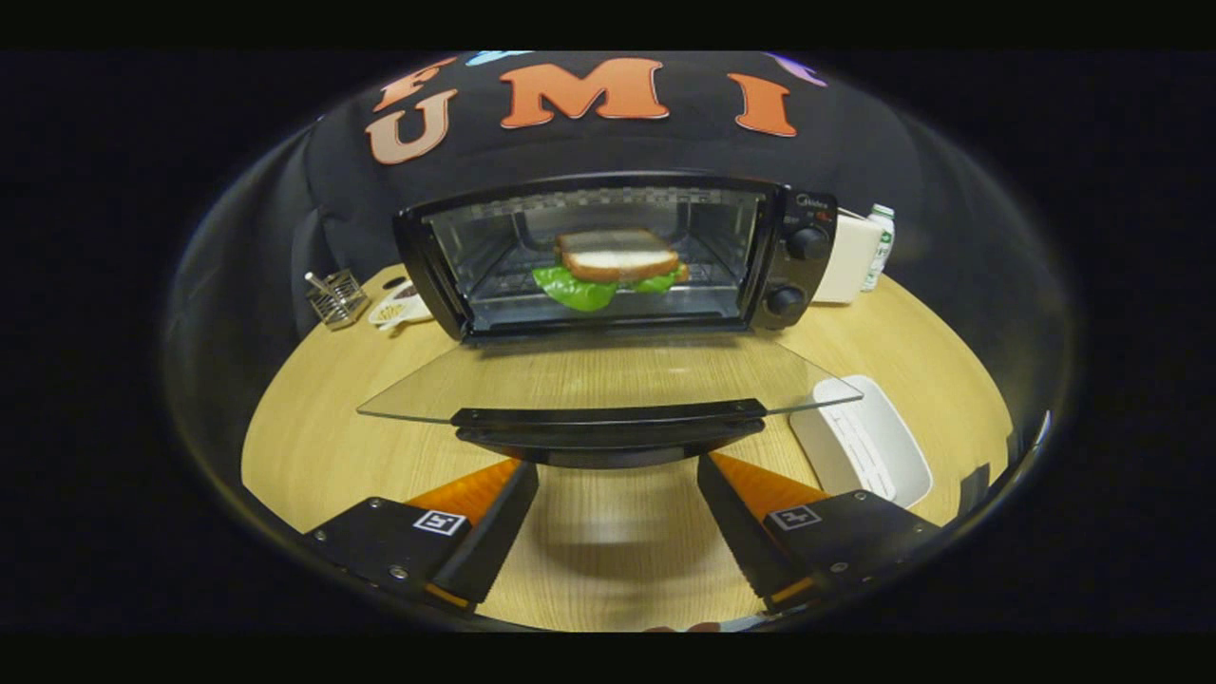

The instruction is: Open the toaster oven, put the food inside, and close the toaster oven door.

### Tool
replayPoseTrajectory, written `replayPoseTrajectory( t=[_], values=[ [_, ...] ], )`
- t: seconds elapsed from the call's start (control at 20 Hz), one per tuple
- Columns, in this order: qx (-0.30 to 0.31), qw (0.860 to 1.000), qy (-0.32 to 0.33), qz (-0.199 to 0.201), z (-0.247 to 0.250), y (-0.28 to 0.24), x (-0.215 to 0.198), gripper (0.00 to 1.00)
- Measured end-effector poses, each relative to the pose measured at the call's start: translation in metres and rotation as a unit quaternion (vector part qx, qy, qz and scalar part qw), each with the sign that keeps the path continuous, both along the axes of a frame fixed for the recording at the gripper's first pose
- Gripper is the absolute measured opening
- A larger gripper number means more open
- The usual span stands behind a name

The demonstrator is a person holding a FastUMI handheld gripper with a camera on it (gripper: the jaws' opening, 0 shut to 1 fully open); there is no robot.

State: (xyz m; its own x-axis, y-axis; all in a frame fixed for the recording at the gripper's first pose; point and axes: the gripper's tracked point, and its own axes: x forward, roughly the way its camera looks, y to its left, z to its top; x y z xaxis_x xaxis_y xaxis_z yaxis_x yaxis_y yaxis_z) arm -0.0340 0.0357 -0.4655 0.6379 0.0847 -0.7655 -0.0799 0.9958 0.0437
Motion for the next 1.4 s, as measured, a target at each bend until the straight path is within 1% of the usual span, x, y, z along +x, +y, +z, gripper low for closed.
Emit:
replayPoseTrajectory(
  t=[0.35,0.55,0.8,0.95,1.1,1.2,1.3,1.4],
  values=[
    [0.01,0.998,-0.066,-0.004,0.054,0.002,0.062,0.99],
    [0.012,0.996,-0.087,-0.012,0.065,0.005,0.099,0.99],
    [0.015,0.994,-0.106,-0.021,0.074,0.008,0.134,0.99],
    [0.018,0.993,-0.112,-0.025,0.083,0.008,0.138,0.99],
    [0.002,0.994,-0.106,-0.019,0.084,0.003,0.127,0.99],
    [-0.009,0.993,-0.116,-0.02,0.096,-0.005,0.122,0.99],
    [-0.016,0.992,-0.126,-0.028,0.116,-0.013,0.12,0.99],
    [-0.004,0.987,-0.155,-0.037,0.157,-0.013,0.126,0.99]
  ],
)
